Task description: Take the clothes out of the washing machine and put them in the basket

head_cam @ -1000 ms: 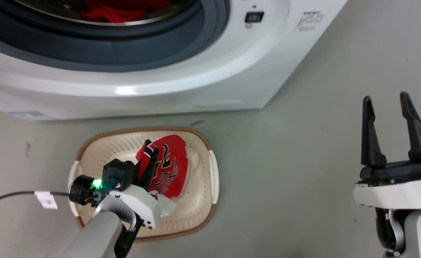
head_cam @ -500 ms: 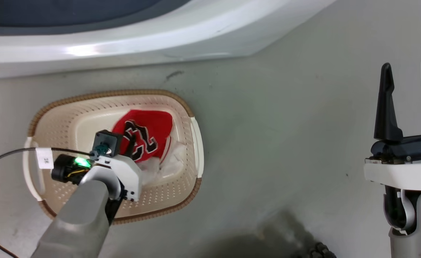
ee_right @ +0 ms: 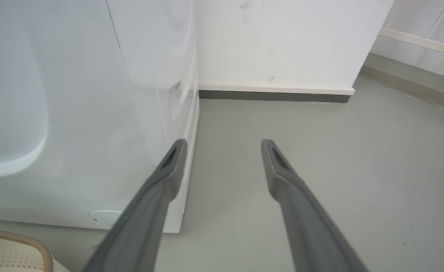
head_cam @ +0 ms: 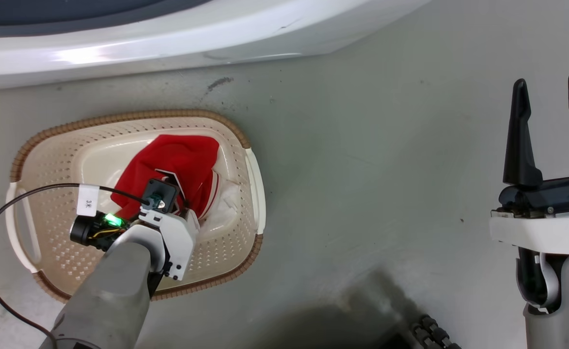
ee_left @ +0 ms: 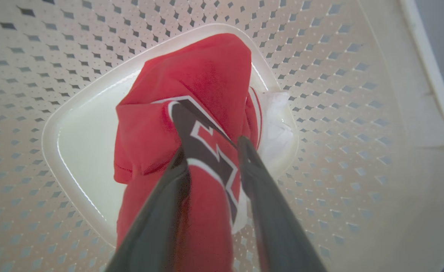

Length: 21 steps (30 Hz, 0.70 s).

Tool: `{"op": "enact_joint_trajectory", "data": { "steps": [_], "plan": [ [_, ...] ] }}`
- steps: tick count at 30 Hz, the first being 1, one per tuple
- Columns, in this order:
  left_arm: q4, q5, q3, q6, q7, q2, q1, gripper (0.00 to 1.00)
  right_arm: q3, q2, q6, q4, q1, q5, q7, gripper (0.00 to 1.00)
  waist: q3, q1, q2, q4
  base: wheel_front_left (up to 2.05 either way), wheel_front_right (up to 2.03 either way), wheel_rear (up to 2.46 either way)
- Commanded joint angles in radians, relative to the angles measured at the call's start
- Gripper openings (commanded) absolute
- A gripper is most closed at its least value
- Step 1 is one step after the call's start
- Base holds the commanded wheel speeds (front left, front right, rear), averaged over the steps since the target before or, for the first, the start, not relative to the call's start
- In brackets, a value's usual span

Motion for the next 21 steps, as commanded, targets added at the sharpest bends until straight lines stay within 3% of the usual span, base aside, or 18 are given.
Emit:
{"op": "enact_joint_trajectory", "data": {
  "steps": [1,11,21],
  "plan": [
    [0.004,0.005,-0.003,-0.003,-0.005,-0.003,-0.005,1.0,0.001,0.001,-0.001,0.001,-0.014,-0.003,-0.002,1.0,-0.012,-0.0002,0.0,0.006,0.0,0.0,0.0],
    [-0.015,-0.006,-0.009,0.006,-0.044,-0.029,0.064,1.0,0.007,0.001,-0.001,0.029,0.026,-0.022,-0.002,1.0,-0.158,-0.0002,0.0,0.048,0.0,0.0,0.0],
    [-0.305,-0.013,0.103,0.05,-0.043,-0.019,0.222,1.0,0.008,0.001,-0.001,0.056,0.101,-0.048,-0.002,1.0,-0.321,-0.0002,0.0,0.098,0.0,0.0,0.0]
  ]
}}
